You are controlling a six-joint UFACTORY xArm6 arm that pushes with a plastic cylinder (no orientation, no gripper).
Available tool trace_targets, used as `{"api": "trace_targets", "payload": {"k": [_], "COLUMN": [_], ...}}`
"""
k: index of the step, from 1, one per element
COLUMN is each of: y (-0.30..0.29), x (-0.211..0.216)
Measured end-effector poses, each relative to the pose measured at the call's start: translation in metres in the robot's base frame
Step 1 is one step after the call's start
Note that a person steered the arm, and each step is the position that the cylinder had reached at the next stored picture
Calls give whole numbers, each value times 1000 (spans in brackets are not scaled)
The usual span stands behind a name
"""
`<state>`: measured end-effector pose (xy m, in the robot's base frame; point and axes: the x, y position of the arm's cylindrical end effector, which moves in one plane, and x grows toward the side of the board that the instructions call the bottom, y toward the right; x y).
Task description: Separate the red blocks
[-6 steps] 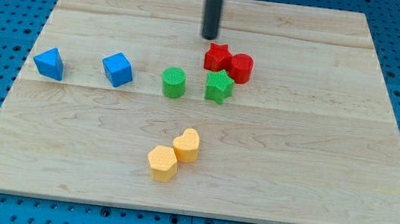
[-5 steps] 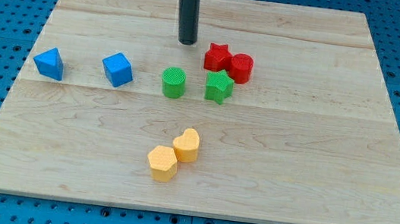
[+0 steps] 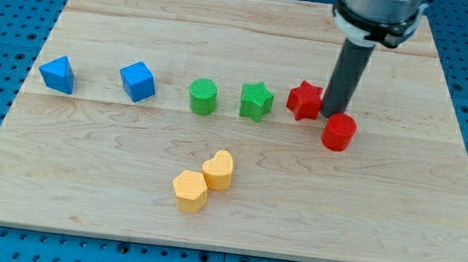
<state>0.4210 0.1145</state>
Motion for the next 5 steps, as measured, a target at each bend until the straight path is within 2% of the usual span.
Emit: {"api": "trace_targets", "payload": {"k": [2, 4, 5], "y": [58, 30, 85], "x": [15, 59, 78]}}
